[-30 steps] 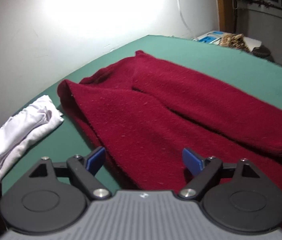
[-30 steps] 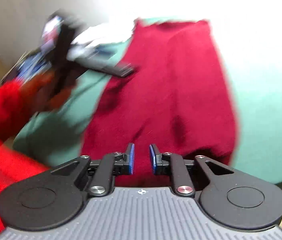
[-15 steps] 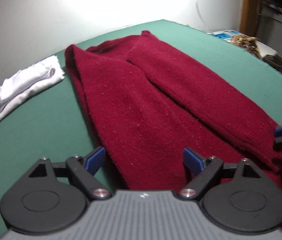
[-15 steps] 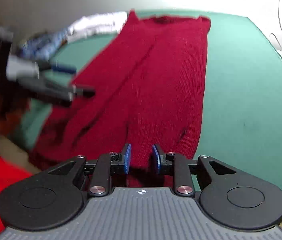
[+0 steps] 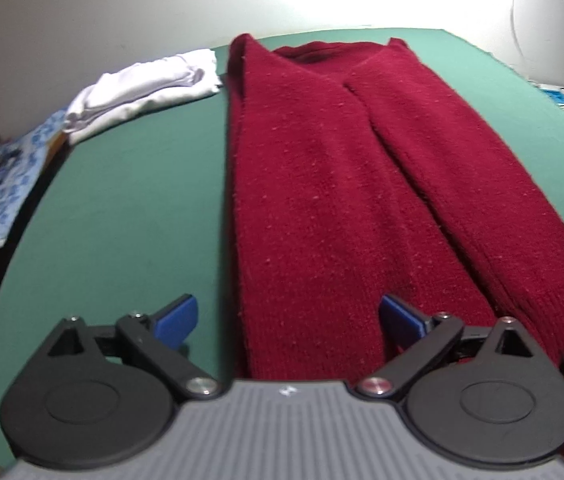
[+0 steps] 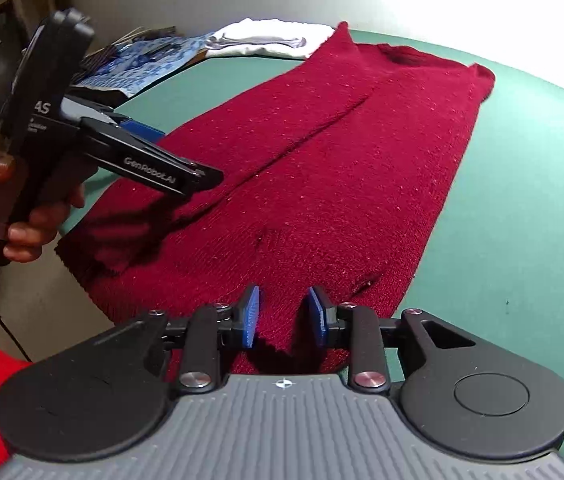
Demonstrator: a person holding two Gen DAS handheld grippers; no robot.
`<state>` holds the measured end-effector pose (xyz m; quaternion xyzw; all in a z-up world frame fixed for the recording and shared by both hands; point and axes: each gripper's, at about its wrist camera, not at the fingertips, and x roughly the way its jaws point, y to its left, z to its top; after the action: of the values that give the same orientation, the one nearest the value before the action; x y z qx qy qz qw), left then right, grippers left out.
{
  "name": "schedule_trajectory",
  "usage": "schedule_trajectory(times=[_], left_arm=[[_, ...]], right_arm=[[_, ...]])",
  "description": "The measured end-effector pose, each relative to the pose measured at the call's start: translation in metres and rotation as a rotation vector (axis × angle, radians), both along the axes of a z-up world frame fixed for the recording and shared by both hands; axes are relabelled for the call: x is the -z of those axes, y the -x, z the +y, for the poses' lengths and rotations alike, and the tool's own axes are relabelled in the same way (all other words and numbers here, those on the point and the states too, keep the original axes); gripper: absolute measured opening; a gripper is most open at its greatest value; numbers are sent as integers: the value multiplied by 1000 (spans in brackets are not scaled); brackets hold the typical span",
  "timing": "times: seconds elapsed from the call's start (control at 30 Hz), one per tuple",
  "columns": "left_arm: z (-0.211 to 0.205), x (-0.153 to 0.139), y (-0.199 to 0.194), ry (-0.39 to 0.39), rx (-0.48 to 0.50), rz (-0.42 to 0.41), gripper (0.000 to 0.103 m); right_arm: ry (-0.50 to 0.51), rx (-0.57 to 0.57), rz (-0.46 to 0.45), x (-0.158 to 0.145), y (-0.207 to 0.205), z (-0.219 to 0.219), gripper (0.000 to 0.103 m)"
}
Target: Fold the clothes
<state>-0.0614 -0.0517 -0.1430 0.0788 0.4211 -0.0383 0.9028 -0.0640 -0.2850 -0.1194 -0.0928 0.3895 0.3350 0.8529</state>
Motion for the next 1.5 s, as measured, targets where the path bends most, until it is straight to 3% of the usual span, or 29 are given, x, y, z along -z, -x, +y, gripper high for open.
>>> schedule_trajectory(times=[0.33, 0.5, 0.73, 0.97, 1.23, 1.43, 1.47, 1.5], left_arm=[[-1, -1, -2, -26, -10, 24, 102], [-1, -1, -3, -40, 12, 28, 102], [3, -1, -5, -21, 55, 35, 102], [5, -1, -9, 2, 58, 58, 102], [0, -1, -6, -38, 63, 34, 102], [-1, -2, -6, -48, 45, 31, 102], [-3, -2, -6, -52, 40, 29, 102], [-4, -2, -5, -56, 34, 27, 102]], right_arm=[[-27, 46, -8, -3, 10, -4, 35], [-25, 70, 2, -4, 15, 7, 61], [14, 164, -19, -5, 23, 22, 62], [37, 190, -45, -3, 29, 29, 66], [48, 173, -32, -9, 29, 24, 63], [5, 217, -5, -25, 27, 2, 48], [6, 236, -12, -26, 27, -2, 44], [4, 260, -21, -27, 26, -7, 33]])
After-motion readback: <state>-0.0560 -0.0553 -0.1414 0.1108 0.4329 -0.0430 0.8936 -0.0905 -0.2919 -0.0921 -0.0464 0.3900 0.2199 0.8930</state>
